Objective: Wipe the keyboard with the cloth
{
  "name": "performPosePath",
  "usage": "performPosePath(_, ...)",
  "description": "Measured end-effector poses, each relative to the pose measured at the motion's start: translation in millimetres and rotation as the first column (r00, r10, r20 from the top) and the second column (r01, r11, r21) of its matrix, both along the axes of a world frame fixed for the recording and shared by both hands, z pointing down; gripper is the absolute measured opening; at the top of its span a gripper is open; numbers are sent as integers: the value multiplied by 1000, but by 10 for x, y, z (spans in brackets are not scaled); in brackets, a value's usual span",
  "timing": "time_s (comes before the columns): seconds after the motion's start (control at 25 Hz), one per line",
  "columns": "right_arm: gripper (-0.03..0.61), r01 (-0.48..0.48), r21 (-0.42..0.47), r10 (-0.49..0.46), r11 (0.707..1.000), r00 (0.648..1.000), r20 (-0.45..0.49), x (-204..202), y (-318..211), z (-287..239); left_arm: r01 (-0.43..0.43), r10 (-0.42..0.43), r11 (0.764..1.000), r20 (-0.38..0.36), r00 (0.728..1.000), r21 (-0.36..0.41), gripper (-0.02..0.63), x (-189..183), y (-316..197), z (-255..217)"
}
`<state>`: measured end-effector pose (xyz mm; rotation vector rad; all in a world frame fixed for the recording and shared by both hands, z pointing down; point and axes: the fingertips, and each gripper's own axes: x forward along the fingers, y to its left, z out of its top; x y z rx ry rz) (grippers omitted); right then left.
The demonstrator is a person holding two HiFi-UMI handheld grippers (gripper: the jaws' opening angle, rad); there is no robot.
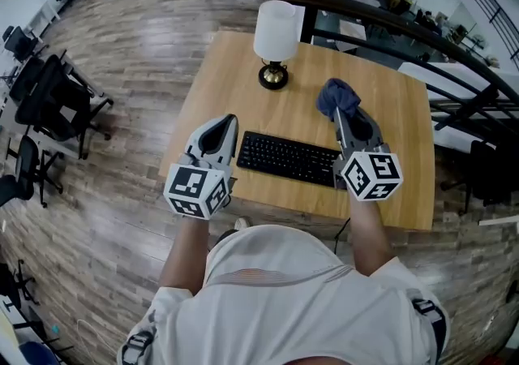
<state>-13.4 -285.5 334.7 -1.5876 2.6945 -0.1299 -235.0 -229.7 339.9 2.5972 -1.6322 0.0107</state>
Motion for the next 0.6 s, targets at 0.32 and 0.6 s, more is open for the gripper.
performPosePath(0.32,117,-20,51,24,998,996,-82,-100,153,-200,-5,5,1000,-24,1000,3,14,-51,-35,-7)
performPosePath(0.6,118,-49,34,51,998,995,-91,41,183,-151,-39,39,999,-28,999,8,15,99,-99,-3)
